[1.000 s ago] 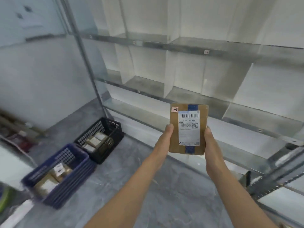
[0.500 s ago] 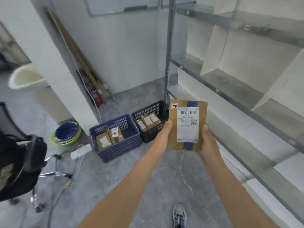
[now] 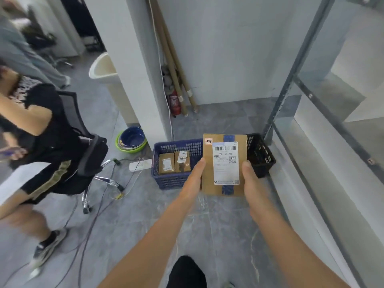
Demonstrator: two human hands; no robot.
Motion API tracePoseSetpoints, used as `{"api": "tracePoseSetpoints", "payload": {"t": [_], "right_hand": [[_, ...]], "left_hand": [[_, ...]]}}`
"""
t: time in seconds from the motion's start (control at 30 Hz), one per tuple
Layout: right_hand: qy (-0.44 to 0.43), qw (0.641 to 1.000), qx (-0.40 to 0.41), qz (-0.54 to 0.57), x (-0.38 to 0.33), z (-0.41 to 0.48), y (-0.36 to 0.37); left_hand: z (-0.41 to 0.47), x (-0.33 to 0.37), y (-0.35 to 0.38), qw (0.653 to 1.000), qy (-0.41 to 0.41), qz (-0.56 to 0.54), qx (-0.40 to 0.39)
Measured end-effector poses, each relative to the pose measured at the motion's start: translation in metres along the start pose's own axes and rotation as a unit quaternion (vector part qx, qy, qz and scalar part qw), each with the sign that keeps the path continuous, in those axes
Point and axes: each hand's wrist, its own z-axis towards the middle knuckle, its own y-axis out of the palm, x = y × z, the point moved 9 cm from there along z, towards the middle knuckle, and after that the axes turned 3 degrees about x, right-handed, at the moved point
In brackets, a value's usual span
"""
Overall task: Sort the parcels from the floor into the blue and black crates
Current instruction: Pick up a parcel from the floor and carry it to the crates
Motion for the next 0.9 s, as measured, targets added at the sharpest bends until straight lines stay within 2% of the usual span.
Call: {"api": "tracePoseSetpoints", "payload": {"t": [0.23, 0.6, 0.77, 0.9], "right_hand": [[0.055, 0.995, -0.074, -0.034, 0.015, 0.106, 0.078], [0.159, 0.983, -0.044, -0.080, 0.033, 0.263, 0.180], [0.195, 0.974, -0.039, -0.107, 0.042, 0.319, 0.206], [0.215, 0.967, -0.050, -0.128, 0.051, 0.371, 0.223]], "left_hand": [[0.111, -0.011, -0.050, 0.996, -0.072, 0.011, 0.055], [0.295, -0.013, -0.106, 0.978, -0.201, -0.016, 0.060], [0.358, -0.019, -0.120, 0.969, -0.229, -0.023, 0.094], [0.408, -0.029, -0.117, 0.964, -0.249, -0.013, 0.090]]}}
